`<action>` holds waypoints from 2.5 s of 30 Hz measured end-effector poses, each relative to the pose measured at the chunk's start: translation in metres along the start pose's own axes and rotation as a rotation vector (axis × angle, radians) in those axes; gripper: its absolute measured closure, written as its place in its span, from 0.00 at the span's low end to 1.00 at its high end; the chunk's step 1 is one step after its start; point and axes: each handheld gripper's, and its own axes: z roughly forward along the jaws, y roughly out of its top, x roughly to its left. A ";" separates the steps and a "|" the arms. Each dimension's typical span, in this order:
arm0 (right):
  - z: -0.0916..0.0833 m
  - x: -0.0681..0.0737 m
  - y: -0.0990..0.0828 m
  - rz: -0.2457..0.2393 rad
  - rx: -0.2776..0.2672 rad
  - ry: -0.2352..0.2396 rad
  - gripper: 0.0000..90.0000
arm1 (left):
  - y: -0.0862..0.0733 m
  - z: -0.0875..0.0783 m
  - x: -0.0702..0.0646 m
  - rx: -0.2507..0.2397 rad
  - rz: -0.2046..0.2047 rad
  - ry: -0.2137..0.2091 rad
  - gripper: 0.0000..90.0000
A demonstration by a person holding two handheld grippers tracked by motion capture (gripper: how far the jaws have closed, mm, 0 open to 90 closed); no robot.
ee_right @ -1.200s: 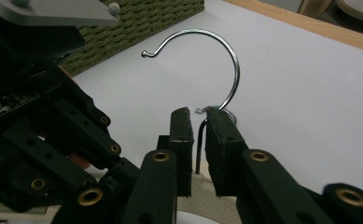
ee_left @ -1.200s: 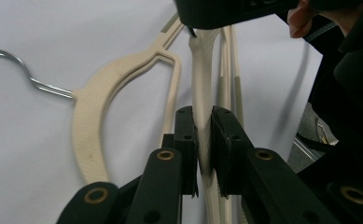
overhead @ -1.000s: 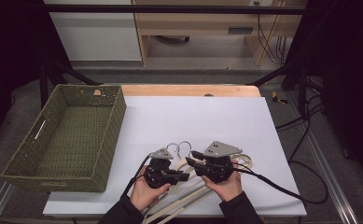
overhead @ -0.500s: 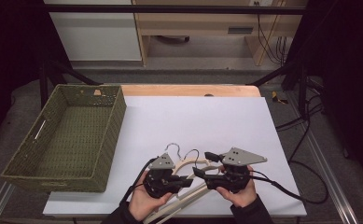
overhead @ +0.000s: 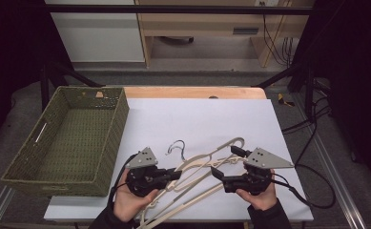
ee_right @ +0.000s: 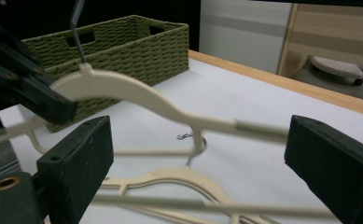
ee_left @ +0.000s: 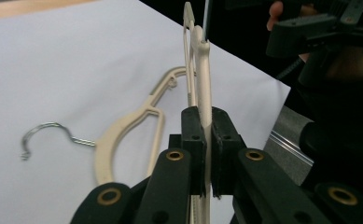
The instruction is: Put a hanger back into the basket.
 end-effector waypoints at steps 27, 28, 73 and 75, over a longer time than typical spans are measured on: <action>-0.005 -0.032 -0.015 0.035 0.034 -0.117 0.07 | 0.053 -0.105 0.055 -0.131 0.089 0.143 0.96; -0.006 -0.033 -0.015 0.036 0.038 -0.121 0.07 | 0.056 -0.109 0.057 -0.132 0.093 0.146 0.96; -0.005 -0.040 -0.019 0.037 0.062 -0.151 0.06 | 0.024 -0.210 0.206 -0.046 0.132 0.491 0.96; -0.005 -0.040 -0.019 0.039 0.068 -0.151 0.06 | 0.021 -0.211 0.209 -0.042 0.128 0.502 0.96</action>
